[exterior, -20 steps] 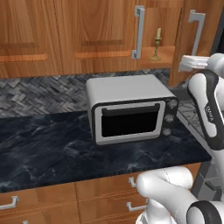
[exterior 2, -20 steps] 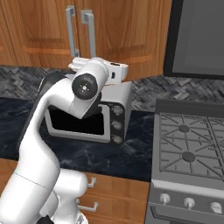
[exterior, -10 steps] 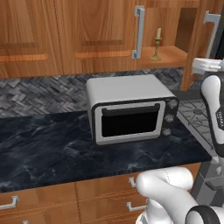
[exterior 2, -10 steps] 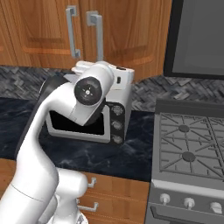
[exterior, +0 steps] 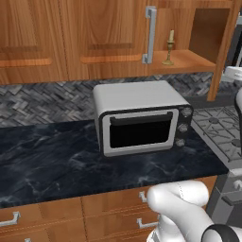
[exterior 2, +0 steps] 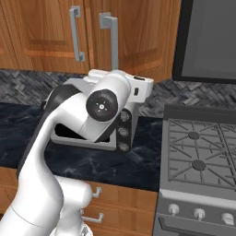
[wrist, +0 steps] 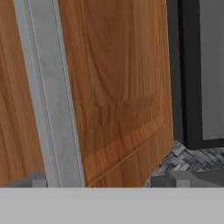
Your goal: Get the candle and the liquor from the cabinet and move them to the dining counter.
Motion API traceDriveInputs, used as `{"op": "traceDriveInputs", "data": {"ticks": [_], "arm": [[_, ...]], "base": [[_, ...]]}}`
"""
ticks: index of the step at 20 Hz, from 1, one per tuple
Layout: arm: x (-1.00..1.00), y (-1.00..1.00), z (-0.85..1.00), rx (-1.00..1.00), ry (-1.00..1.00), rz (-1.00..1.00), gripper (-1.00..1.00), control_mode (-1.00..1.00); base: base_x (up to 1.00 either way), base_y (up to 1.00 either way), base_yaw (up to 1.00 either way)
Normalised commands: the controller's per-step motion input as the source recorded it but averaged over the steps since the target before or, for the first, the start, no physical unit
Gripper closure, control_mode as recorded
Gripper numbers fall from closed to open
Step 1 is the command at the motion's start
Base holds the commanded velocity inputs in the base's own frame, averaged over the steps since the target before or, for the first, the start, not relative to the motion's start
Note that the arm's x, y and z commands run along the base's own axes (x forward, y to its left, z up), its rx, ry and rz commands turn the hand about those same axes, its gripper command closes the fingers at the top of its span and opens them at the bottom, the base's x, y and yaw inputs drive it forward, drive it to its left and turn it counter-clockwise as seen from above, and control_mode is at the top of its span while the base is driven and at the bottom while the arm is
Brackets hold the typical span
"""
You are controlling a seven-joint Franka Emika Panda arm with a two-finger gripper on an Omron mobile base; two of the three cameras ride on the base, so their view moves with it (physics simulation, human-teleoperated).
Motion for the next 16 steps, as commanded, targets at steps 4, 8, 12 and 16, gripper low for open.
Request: {"op": "traceDriveInputs", "data": {"ticks": [4, 8, 12, 16], "arm": [[0.13, -0.12, 0.00, -0.03, 0.00, 0.00, -1.00, -1.00], [0.01, -0.27, 0.00, -0.08, 0.00, 0.01, -1.00, -1.00], [0.43, -0.28, -0.16, -0.04, 0.00, 0.11, -1.00, -1.00], [0.76, -0.22, -0.29, 0.00, 0.00, 0.26, -1.00, -1.00]], "base": [[0.00, 0.00, 0.00], [0.00, 0.00, 0.00], [0.00, 0.00, 0.00], [0.00, 0.00, 0.00]]}}
